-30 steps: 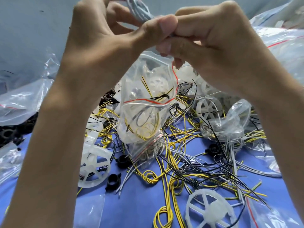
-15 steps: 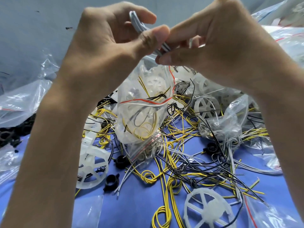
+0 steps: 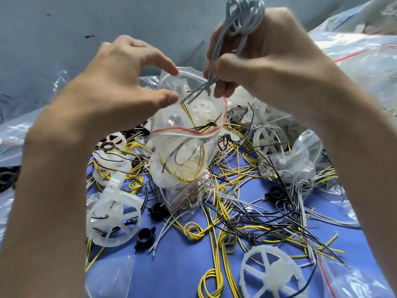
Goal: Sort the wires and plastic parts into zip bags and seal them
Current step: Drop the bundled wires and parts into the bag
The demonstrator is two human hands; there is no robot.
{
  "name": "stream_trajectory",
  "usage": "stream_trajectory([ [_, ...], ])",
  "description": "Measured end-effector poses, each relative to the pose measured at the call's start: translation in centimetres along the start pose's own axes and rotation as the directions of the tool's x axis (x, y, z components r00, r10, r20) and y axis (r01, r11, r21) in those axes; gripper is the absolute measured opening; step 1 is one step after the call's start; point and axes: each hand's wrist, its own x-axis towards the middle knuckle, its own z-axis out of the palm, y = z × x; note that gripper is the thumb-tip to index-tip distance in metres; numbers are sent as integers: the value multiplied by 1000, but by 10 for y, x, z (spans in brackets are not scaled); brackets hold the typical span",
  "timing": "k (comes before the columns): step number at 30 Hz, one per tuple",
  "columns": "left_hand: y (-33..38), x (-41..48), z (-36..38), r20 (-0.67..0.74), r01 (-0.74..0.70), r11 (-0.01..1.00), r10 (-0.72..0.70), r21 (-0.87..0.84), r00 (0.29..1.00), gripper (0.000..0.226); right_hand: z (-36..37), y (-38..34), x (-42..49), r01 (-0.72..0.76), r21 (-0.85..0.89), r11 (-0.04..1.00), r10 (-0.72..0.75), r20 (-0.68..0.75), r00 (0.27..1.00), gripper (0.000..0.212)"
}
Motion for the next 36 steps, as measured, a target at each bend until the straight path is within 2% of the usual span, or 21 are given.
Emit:
stream_trajectory([
  [4,-2,2,5,4,28,998,-28,-49,1000,46,16,5,-1,28,-81,996,-25,31,999,32],
  [7,0,5,9,-7,7,999,-7,-50,1000,43,25,13,-5,54,-316,947,2,175,985,55],
  [9,-1,6,10,-14,3,999,-4,-42,1000,44,25,16,-6,49,-348,936,40,245,969,63],
  [13,-2,3,6,-32,-18,997,15,-81,999,29,19,17,-2,54,-371,927,11,171,985,48],
  [17,1,2,5,-54,-26,996,21,-84,998,33,26,15,-3,90,-337,937,-41,150,988,27],
  [19,-1,3,5,-50,1,997,-5,-81,999,36,27,16,-3,121,-395,911,-43,202,978,25],
  [22,-2,2,4,-56,33,996,-37,-79,998,43,27,22,-4,187,-559,808,68,404,912,30],
  [24,-2,2,5,-57,35,996,-39,-82,998,43,27,22,-4,228,-584,779,73,445,892,26],
  [27,-3,3,6,-65,27,997,-32,-76,997,42,25,19,-3,149,-538,830,32,313,949,21],
  [30,-6,4,5,-73,23,997,-28,-71,997,41,22,19,-3,119,-519,847,10,239,971,16],
  [34,-4,3,6,-65,9,996,-14,-84,998,43,25,19,-3,127,-448,885,26,321,947,1],
  [36,-2,2,6,-49,-17,996,13,-83,999,44,25,17,-4,166,-432,887,38,424,905,15],
])
